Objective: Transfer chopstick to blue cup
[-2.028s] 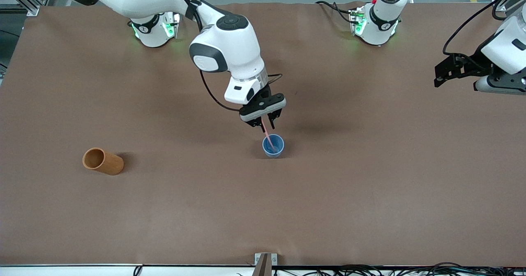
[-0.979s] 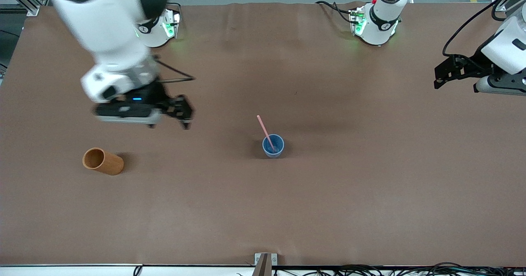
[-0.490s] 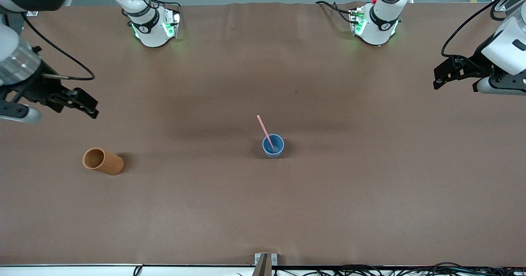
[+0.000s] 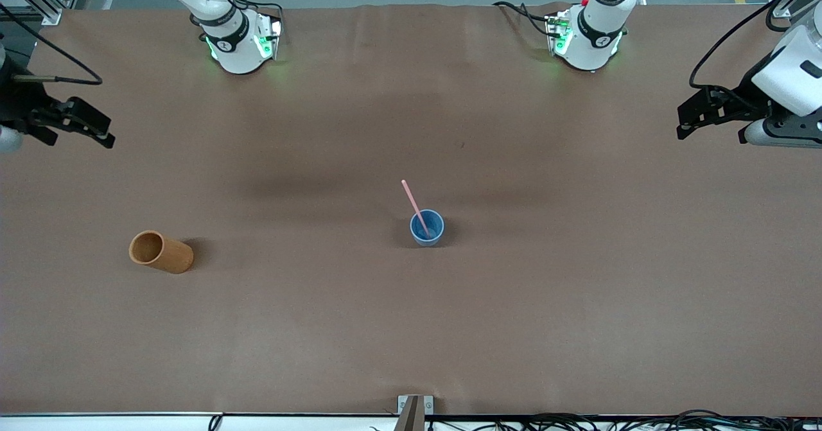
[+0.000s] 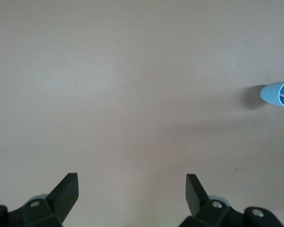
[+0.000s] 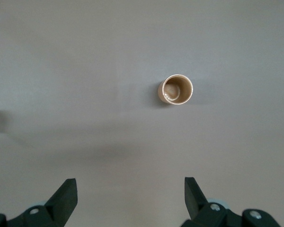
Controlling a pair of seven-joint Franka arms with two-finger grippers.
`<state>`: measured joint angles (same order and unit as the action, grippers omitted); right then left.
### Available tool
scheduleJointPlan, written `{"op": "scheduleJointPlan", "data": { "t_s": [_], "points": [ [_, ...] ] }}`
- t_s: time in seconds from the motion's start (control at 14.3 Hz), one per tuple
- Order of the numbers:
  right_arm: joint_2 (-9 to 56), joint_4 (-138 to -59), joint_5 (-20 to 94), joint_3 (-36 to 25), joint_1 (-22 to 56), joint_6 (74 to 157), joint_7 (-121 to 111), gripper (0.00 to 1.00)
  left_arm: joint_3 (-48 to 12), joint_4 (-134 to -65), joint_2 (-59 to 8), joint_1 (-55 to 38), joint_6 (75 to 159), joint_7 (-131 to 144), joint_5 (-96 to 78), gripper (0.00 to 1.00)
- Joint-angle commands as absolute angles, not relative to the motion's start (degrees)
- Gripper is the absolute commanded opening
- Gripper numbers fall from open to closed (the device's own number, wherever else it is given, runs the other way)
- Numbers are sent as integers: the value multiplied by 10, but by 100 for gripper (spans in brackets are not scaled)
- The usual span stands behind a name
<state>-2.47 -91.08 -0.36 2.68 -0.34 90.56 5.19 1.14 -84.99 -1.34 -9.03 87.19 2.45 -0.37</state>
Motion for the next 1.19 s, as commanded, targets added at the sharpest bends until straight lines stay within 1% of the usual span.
{"op": "scheduleJointPlan", "data": {
  "t_s": [0.0, 0.21, 0.49, 0.84, 1.12],
  "points": [
    [-39, -927, 6, 17, 10, 910, 46, 100, 12, -838, -20, -92, 871, 20, -8, 100],
    [-30, -901, 5, 17, 9, 910, 38, 100, 13, -837, -20, -92, 871, 22, -11, 100],
    [-18, -889, 0, 16, 10, 909, 17, 100, 12, -838, -20, -92, 871, 20, -9, 100],
    [-18, -889, 8, -15, 11, 909, 1, 100, 12, -838, -20, -92, 871, 20, -10, 100],
    [-18, -891, 8, -16, 11, 903, 3, 100, 12, -838, -20, -92, 871, 20, -10, 100]
  ]
}}
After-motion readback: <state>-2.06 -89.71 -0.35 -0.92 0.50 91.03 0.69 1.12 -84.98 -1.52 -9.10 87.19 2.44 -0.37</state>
